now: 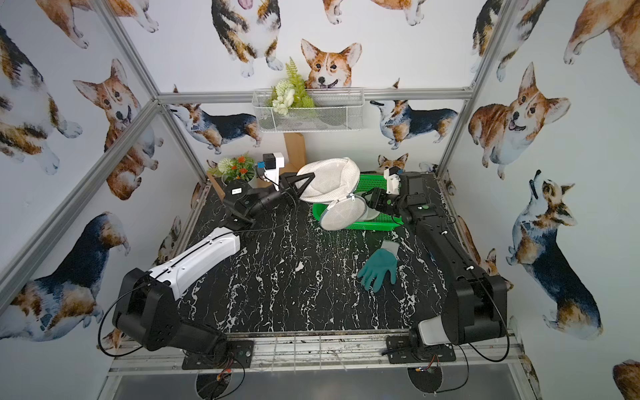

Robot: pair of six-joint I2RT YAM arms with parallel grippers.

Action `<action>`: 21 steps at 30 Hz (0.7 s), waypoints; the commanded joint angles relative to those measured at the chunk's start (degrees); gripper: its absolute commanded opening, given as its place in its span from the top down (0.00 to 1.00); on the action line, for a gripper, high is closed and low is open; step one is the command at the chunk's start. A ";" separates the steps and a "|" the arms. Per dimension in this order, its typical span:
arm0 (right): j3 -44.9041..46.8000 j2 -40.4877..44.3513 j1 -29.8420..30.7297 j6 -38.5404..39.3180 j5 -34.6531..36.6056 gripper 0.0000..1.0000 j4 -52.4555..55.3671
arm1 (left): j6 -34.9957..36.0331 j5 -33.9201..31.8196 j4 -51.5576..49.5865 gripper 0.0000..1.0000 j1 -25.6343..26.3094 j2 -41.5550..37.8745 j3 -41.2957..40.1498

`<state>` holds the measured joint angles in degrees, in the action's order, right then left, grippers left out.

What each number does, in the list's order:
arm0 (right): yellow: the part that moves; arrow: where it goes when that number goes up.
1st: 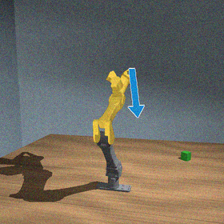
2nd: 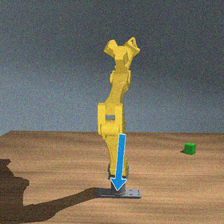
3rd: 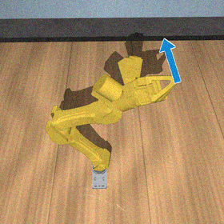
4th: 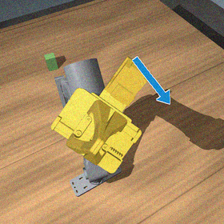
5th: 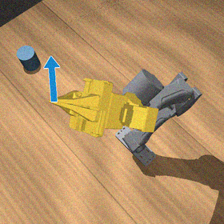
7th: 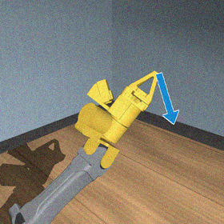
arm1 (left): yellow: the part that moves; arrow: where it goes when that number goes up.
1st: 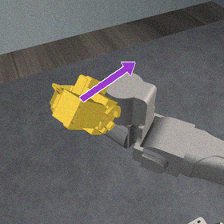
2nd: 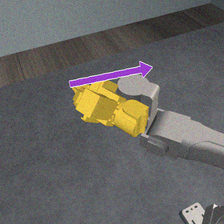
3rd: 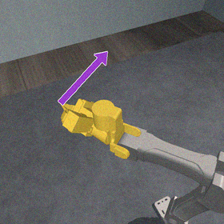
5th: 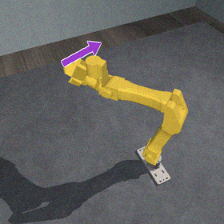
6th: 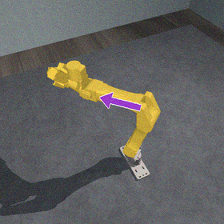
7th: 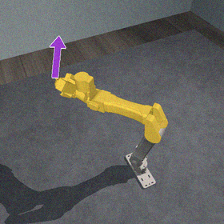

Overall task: Turn the laundry bag inside out
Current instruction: Turn over the laundry bag.

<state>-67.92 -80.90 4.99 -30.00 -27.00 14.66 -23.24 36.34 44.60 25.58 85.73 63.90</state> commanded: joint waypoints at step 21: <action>-10.86 1.05 -0.79 -10.26 -22.17 0.49 -15.19 | -1.10 -9.53 -2.50 1.00 2.01 -0.08 0.34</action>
<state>-77.78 -78.85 3.66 -40.36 -47.07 1.08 -24.08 26.85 40.80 27.55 85.49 63.66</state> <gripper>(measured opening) 0.512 0.081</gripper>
